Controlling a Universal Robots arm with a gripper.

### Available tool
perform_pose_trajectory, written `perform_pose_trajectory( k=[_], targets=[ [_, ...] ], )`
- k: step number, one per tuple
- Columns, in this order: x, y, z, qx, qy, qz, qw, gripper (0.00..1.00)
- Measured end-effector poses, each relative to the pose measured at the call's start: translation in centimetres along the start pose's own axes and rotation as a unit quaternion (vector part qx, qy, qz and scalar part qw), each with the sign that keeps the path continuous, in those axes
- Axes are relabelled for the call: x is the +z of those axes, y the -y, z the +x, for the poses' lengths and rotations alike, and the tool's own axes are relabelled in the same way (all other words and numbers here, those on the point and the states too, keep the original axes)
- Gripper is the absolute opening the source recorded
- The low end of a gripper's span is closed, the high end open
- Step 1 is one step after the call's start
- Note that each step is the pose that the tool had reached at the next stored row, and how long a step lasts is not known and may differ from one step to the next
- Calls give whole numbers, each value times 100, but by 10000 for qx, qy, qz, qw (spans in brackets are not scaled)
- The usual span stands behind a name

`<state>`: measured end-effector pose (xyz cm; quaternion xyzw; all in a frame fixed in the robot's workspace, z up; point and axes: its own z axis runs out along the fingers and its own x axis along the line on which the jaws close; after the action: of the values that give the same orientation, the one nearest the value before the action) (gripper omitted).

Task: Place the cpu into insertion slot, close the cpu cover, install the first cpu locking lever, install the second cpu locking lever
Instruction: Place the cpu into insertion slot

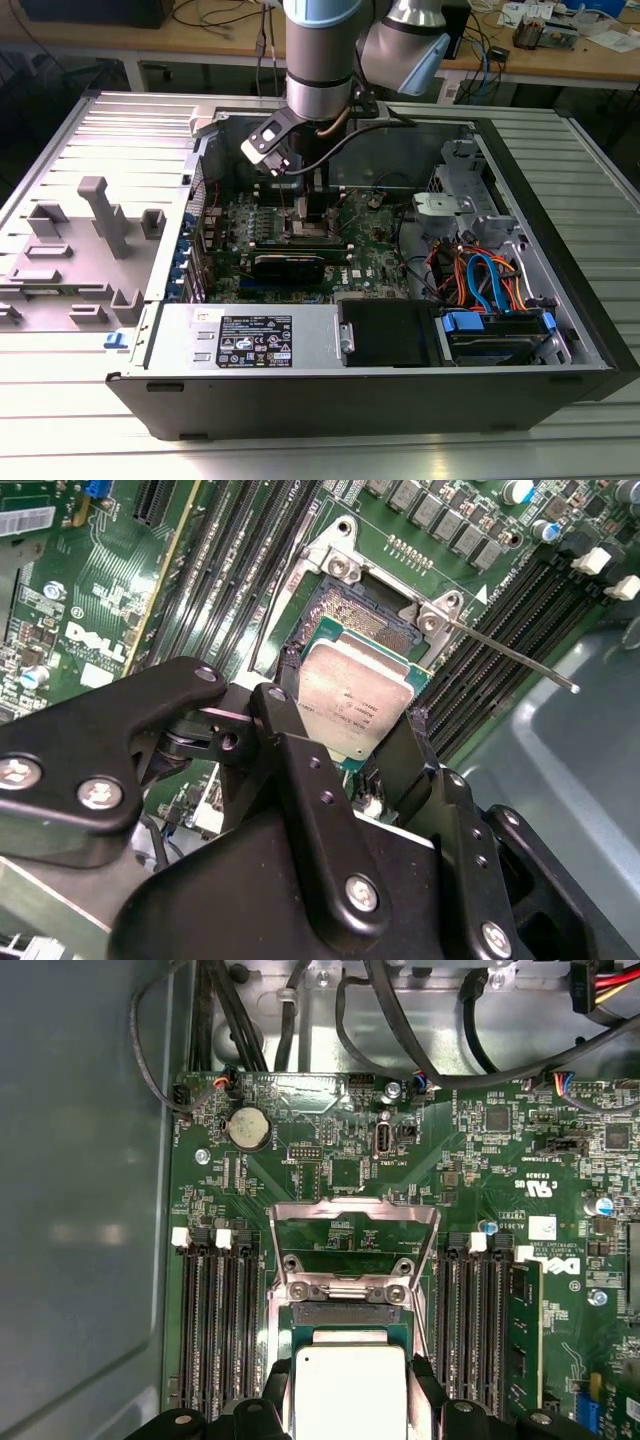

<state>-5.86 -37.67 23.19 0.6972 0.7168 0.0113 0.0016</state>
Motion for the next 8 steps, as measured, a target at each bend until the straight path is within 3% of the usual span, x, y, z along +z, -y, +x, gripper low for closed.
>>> perform_pose_trajectory(
  k=[8],
  targets=[
    [31, 1, 0, 39, 2, 0, 10000, 55]
  ],
)
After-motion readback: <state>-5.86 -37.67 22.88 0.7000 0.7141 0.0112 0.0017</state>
